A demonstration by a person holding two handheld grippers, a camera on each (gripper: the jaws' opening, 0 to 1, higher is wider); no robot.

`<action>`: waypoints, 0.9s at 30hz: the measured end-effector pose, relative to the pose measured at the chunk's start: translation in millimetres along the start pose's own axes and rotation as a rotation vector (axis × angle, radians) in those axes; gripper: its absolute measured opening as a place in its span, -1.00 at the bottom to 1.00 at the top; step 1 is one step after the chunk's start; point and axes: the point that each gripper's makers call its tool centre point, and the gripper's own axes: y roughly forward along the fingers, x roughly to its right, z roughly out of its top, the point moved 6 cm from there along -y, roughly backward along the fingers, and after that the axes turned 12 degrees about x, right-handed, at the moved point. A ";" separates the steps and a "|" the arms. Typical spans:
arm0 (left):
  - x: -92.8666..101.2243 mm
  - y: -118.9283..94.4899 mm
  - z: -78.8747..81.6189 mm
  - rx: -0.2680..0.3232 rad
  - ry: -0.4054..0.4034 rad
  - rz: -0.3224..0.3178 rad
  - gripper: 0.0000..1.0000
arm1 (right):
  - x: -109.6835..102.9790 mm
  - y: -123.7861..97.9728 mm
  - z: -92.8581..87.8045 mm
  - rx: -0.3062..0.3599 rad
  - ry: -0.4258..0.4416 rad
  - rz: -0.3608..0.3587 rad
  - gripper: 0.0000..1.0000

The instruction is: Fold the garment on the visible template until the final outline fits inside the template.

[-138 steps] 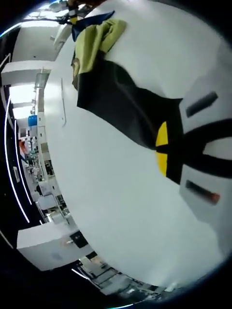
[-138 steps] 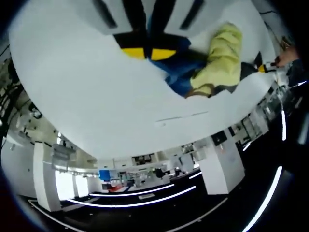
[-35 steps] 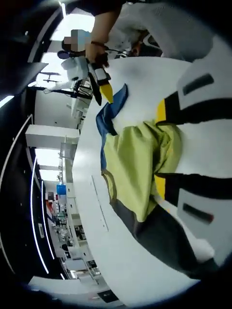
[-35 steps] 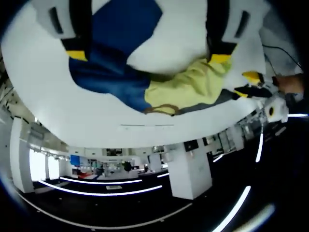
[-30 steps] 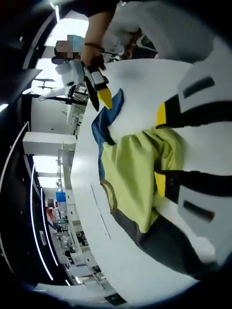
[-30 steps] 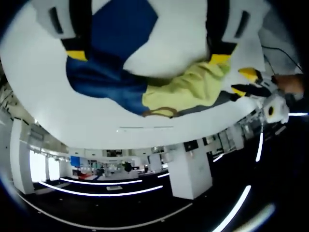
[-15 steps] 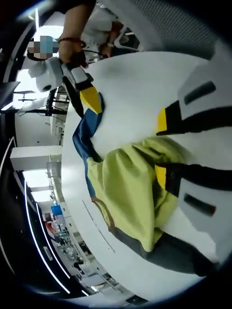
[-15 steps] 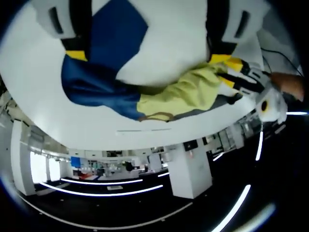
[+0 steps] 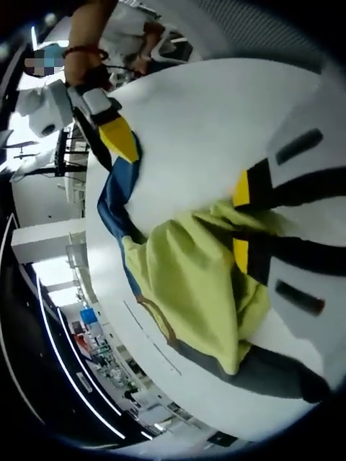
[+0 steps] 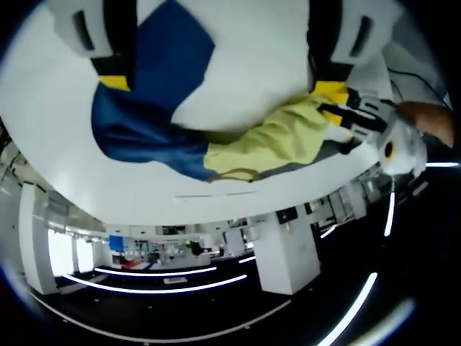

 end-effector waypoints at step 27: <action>-85.6 -14.7 80.6 0.232 -0.113 0.087 -1.00 | 3.0 -3.1 3.5 0.016 0.000 -0.027 0.95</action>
